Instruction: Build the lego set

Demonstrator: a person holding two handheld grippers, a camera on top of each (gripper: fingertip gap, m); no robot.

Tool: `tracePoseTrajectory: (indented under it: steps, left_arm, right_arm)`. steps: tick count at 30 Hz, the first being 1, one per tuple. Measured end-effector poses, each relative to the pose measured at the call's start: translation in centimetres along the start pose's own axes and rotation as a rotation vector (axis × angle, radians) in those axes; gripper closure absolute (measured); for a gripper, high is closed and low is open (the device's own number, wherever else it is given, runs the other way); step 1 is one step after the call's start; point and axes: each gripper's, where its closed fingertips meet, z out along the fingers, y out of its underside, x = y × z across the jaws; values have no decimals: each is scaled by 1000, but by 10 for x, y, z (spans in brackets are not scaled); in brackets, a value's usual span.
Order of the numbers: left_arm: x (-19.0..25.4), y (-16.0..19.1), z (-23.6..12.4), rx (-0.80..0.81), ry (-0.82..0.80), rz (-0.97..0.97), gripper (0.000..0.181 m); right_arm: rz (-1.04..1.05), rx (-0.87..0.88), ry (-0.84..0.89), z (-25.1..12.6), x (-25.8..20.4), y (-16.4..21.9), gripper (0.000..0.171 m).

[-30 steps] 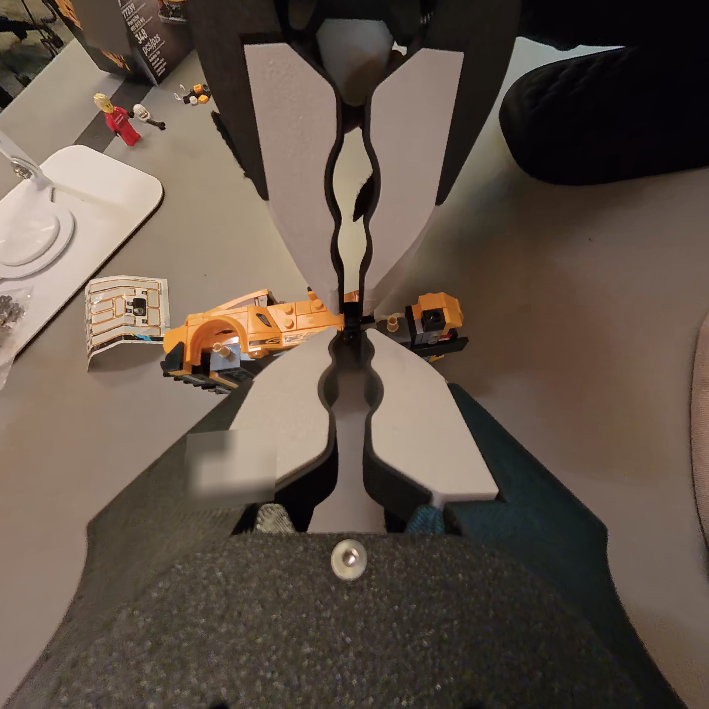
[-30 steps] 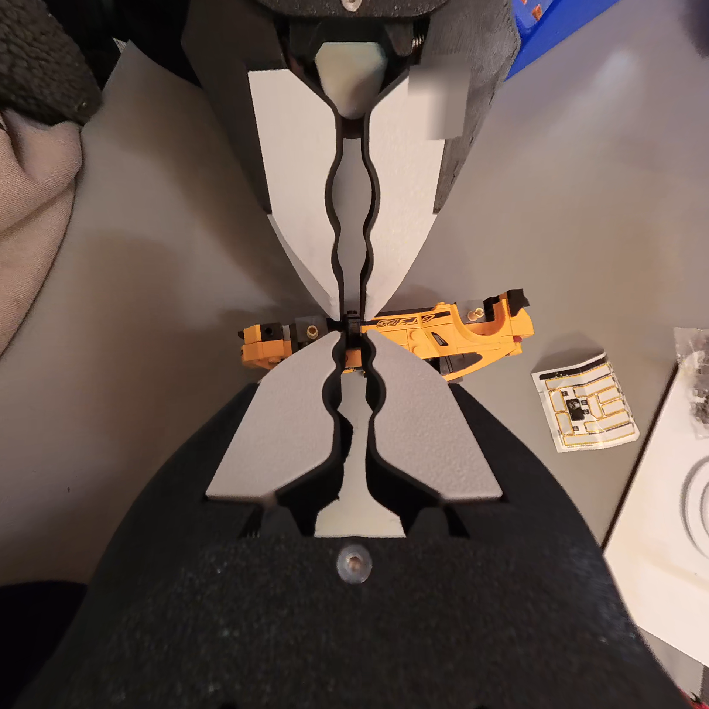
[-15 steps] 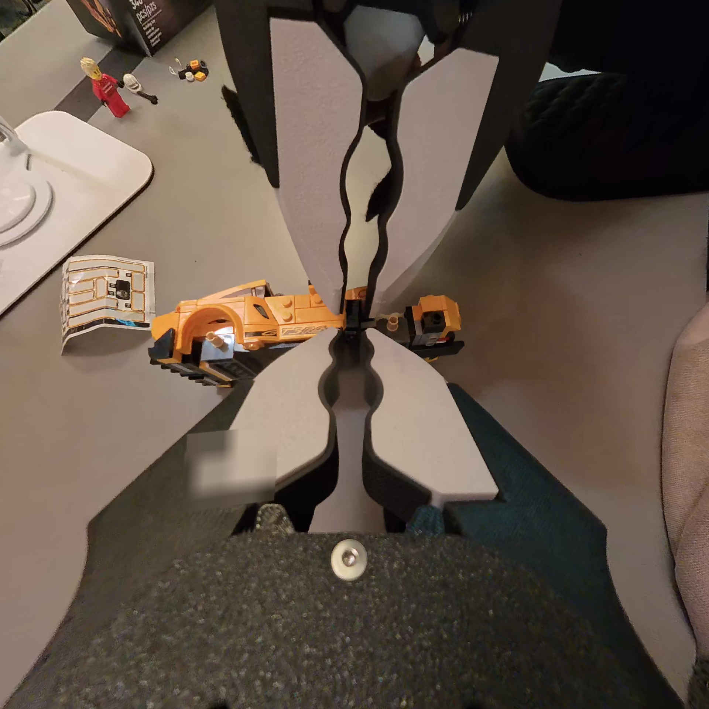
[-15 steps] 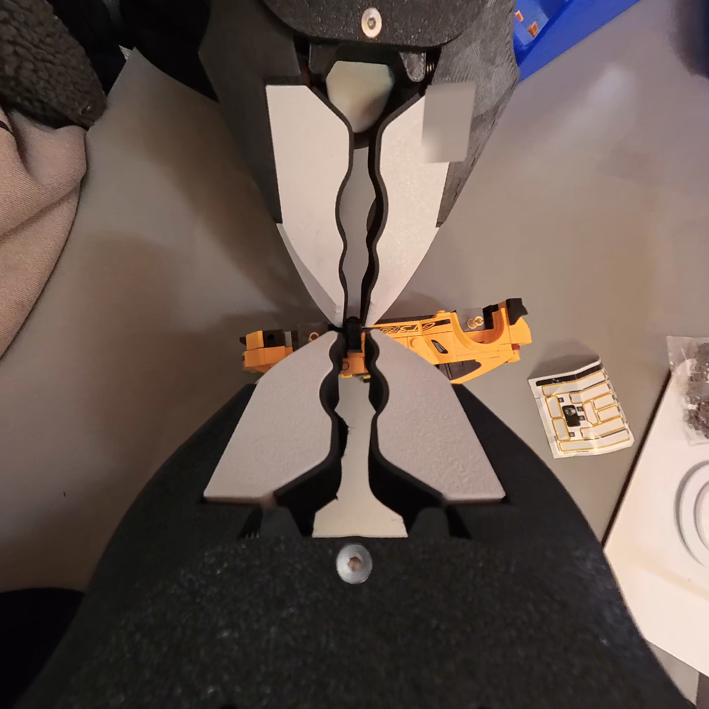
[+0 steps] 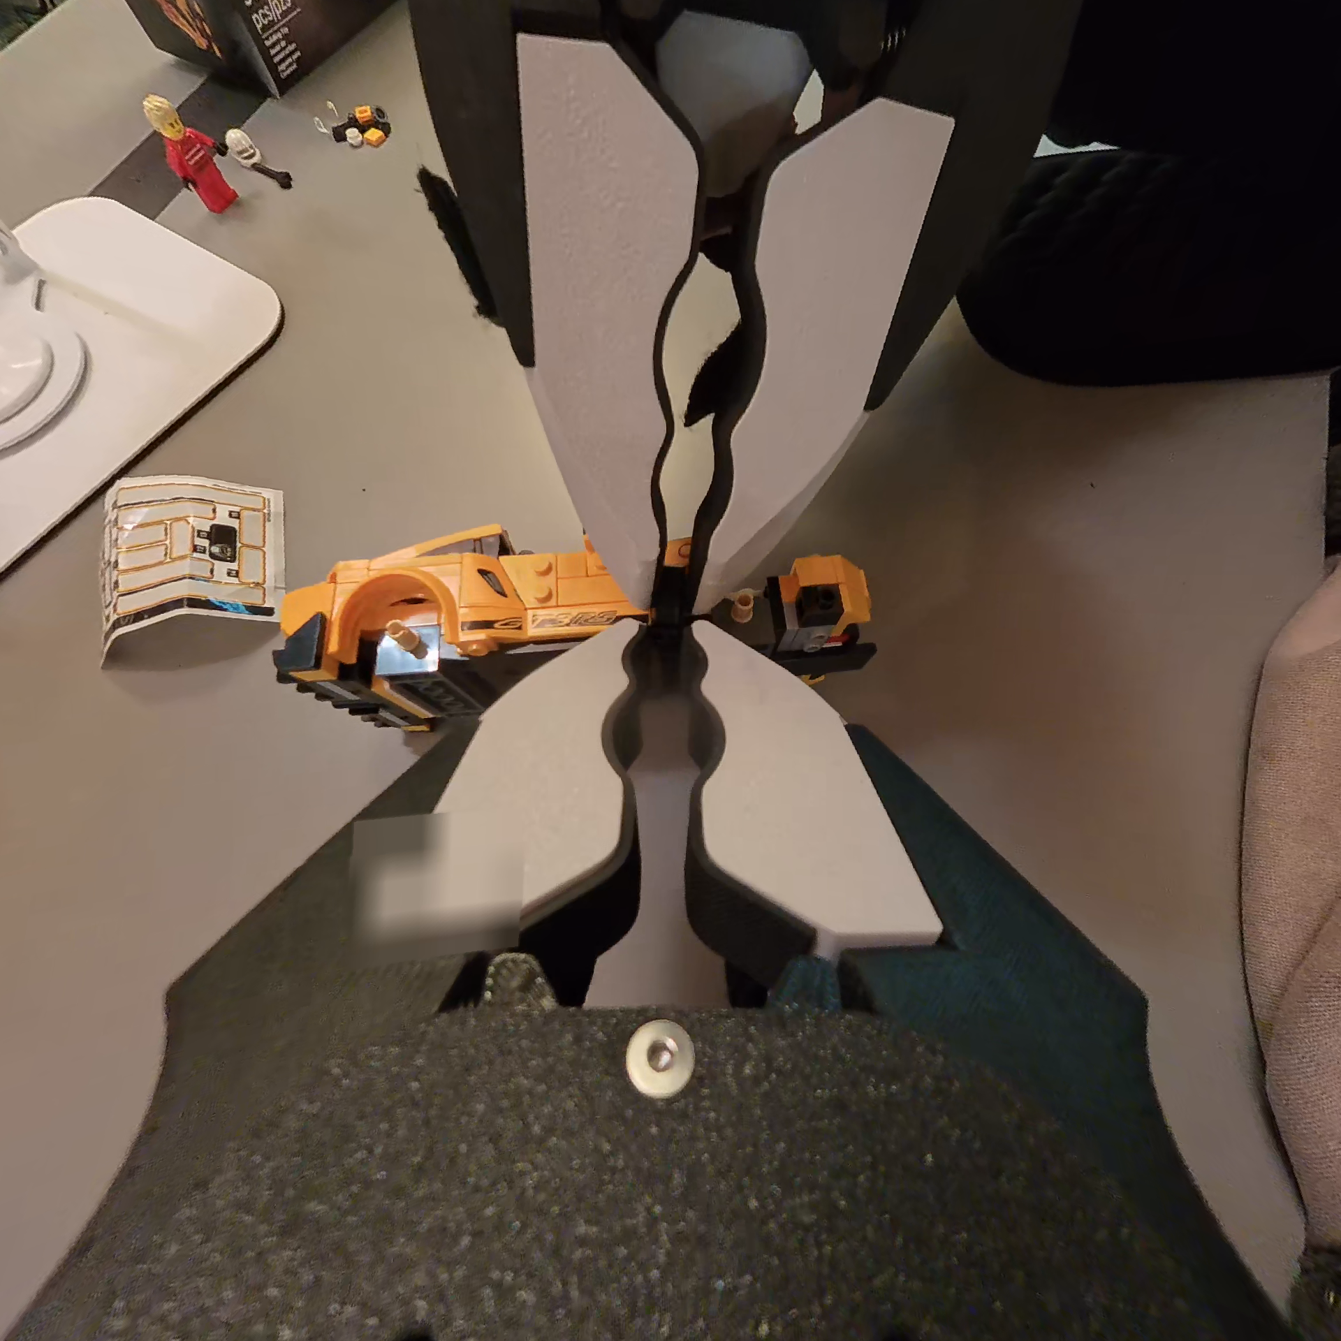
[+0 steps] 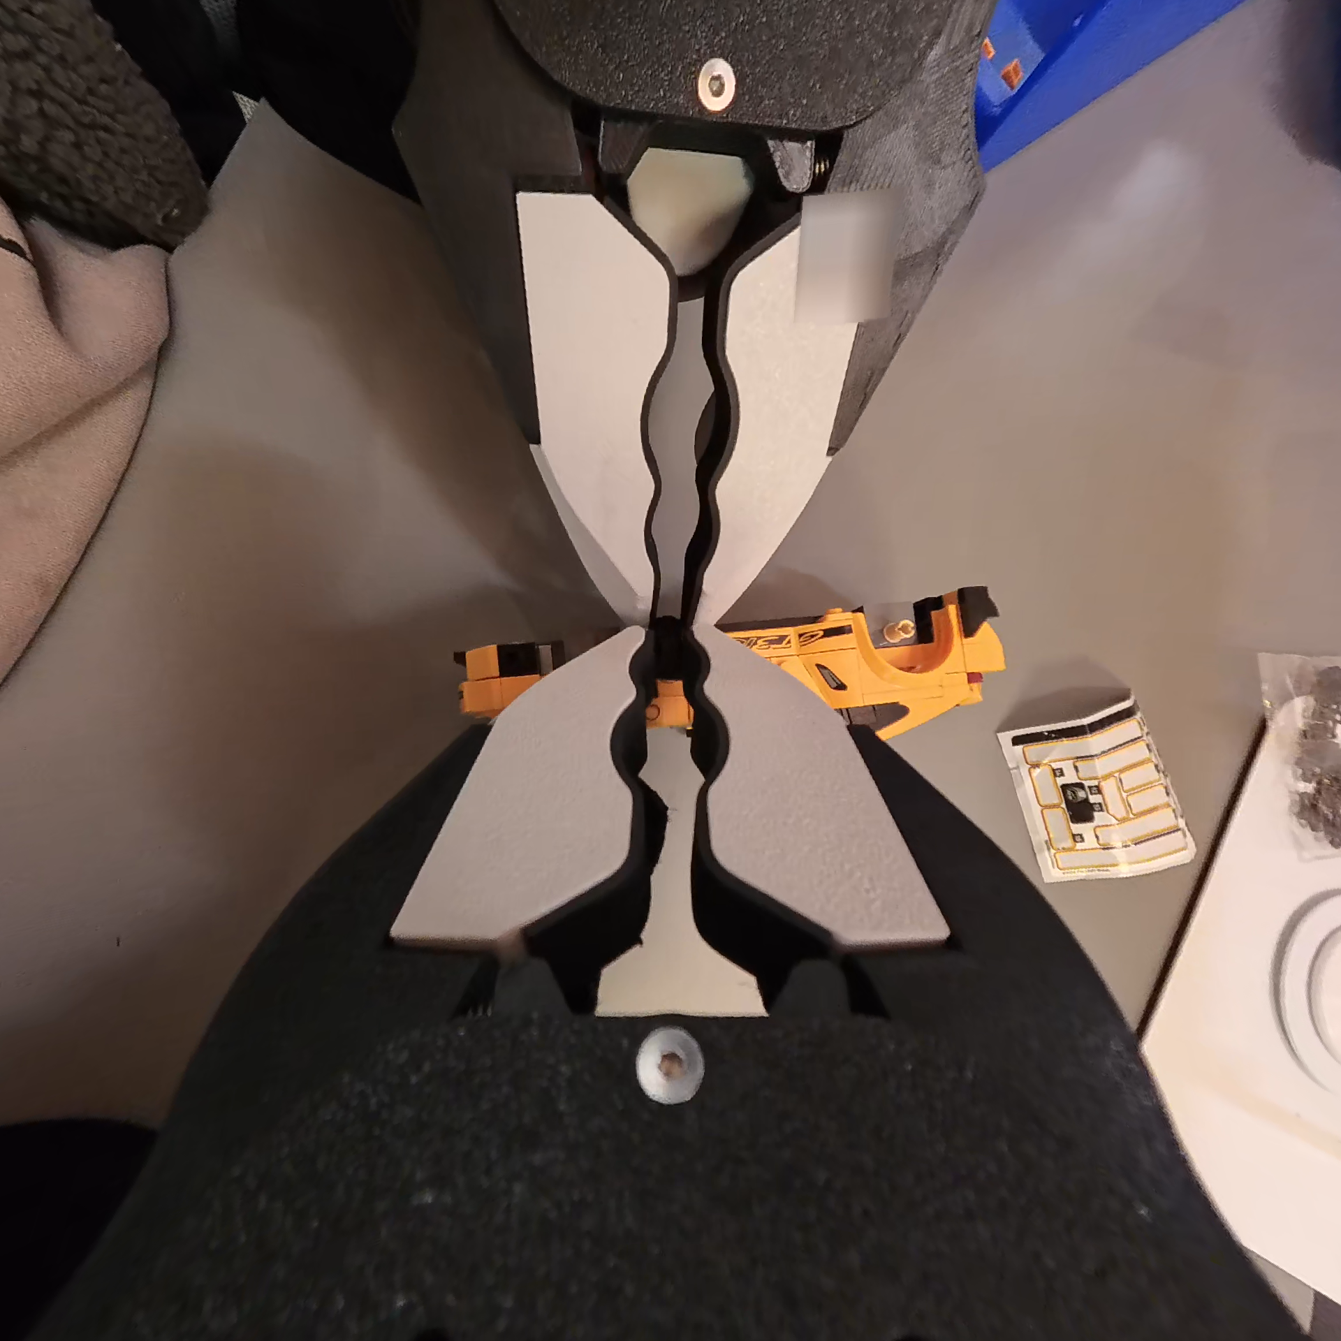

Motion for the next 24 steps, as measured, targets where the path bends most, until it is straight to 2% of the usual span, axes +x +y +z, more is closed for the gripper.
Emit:
tracePoseTrajectory:
  steps: [24]
  left_arm:
    - [0,0,0,1,-2,-1,174]
  right_arm:
    - [-33,-134,-73,-1,-1,2,167]
